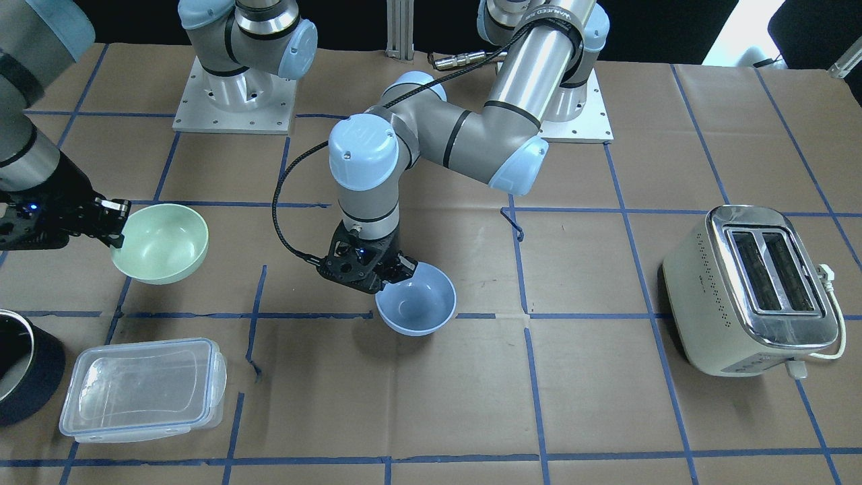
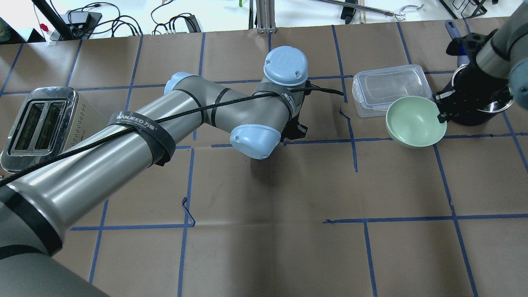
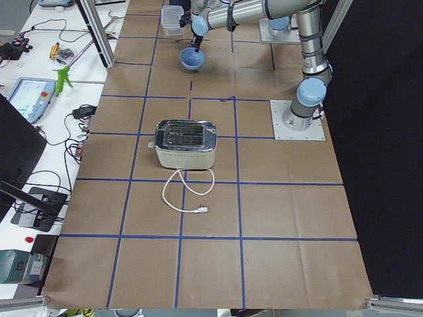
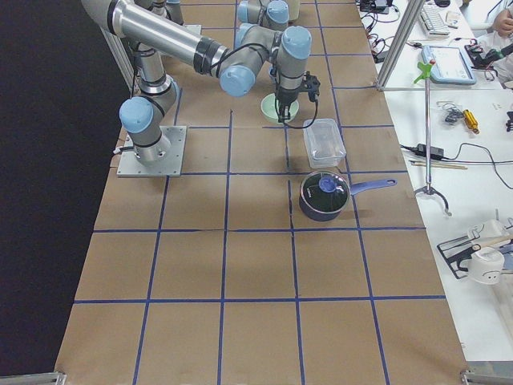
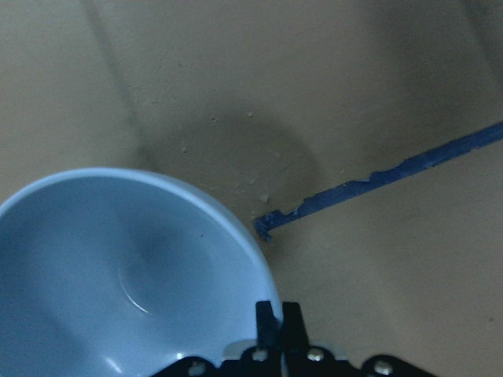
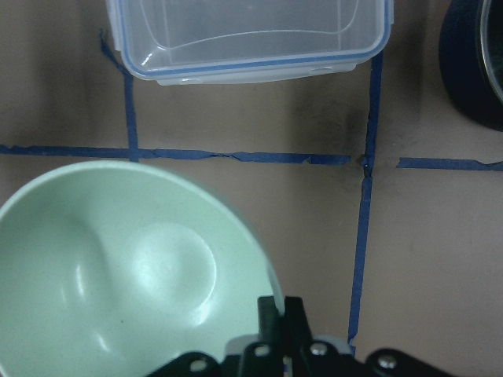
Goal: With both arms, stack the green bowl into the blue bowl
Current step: 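Place blue bowl at table center with left gripper while right lifts green bowl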
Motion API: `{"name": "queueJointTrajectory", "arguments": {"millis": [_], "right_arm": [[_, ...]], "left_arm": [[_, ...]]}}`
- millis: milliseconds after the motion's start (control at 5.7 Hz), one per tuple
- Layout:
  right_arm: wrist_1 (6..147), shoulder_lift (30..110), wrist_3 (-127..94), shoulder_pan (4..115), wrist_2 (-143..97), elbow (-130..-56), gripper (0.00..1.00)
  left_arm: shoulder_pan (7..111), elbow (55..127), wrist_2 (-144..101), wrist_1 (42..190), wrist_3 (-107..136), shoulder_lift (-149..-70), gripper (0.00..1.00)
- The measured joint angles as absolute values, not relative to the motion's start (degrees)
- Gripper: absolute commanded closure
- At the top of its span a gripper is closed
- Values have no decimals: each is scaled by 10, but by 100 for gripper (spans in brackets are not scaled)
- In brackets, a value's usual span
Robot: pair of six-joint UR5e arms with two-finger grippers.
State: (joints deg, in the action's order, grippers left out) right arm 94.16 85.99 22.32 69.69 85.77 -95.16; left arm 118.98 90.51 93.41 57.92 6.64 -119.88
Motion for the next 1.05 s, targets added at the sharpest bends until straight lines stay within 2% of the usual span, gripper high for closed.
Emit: {"name": "queueJointTrajectory", "arguments": {"millis": [175, 526, 1053], "right_arm": [[906, 860, 223, 697, 851, -925, 94], [893, 860, 223, 697, 848, -917, 94], [905, 852, 154, 721, 832, -923, 94]], "left_arm": [[1193, 908, 934, 573, 70, -1208, 2], [1187, 903, 936, 578, 74, -1189, 2], [1098, 893, 929, 744, 71, -1046, 2]]}}
